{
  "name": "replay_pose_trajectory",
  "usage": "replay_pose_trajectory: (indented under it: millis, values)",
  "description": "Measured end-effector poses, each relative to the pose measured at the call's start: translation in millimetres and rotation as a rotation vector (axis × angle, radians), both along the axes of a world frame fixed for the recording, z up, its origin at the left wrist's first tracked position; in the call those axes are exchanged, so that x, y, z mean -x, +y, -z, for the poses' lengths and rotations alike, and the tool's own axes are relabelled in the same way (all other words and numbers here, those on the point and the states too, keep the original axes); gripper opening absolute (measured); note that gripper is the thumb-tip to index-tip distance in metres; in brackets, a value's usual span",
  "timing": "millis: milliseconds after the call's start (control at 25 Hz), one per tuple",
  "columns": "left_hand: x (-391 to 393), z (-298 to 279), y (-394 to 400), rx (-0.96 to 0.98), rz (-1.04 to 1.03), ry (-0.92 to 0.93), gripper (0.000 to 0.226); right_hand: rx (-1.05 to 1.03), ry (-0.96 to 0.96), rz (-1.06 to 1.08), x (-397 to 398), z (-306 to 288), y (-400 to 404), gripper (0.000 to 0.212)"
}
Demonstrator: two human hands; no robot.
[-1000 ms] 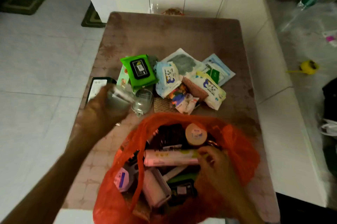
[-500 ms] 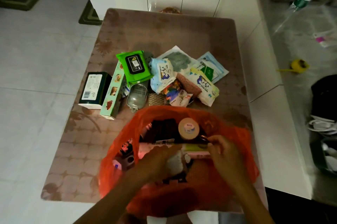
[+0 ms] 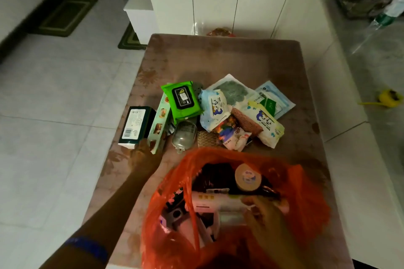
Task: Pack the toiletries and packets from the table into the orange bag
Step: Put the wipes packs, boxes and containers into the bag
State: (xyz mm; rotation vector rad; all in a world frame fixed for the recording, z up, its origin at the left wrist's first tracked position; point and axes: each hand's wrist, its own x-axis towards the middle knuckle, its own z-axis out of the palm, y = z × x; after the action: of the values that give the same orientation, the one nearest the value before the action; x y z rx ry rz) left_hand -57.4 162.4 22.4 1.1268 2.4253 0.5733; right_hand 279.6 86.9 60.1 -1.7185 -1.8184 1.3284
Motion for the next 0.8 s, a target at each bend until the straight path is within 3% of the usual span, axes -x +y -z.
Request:
replay_pose_trajectory:
  millis: [120, 280, 440, 560, 680, 800]
  values:
    - [10.5, 47.4, 2.0, 0.148, 0.004, 0.041, 0.051, -0.047, -0.063, 0.022, -7.1, -2.0, -2.5, 0.020]
    - [15.0, 42.8, 8.9, 0.177, -0.043, -0.025, 0.061, -0.078, -0.105, 0.063, -15.0, -3.2, -5.2, 0.018]
    - [16.1, -8.2, -37.6, -0.072, -0.280, -0.520, 0.064, -0.009, -0.076, 0.064, -11.3, -6.9, -2.2, 0.020]
    - [26.2, -55.8, -95.0, -0.143, -0.306, -0.518, 0.045, -0.042, -0.080, 0.034, -7.1, -14.5, 6.1, 0.023]
    - [36.3, -106.3, -139.5, -0.212, -0.297, -0.521, 0.040, -0.097, -0.029, 0.037, -4.4, -28.5, 16.9, 0.026]
    - [35.9, -161.5, -150.3, -0.208, -0.097, -0.417, 0.039, -0.288, 0.082, 0.119, 8.9, -64.2, 28.9, 0.036]
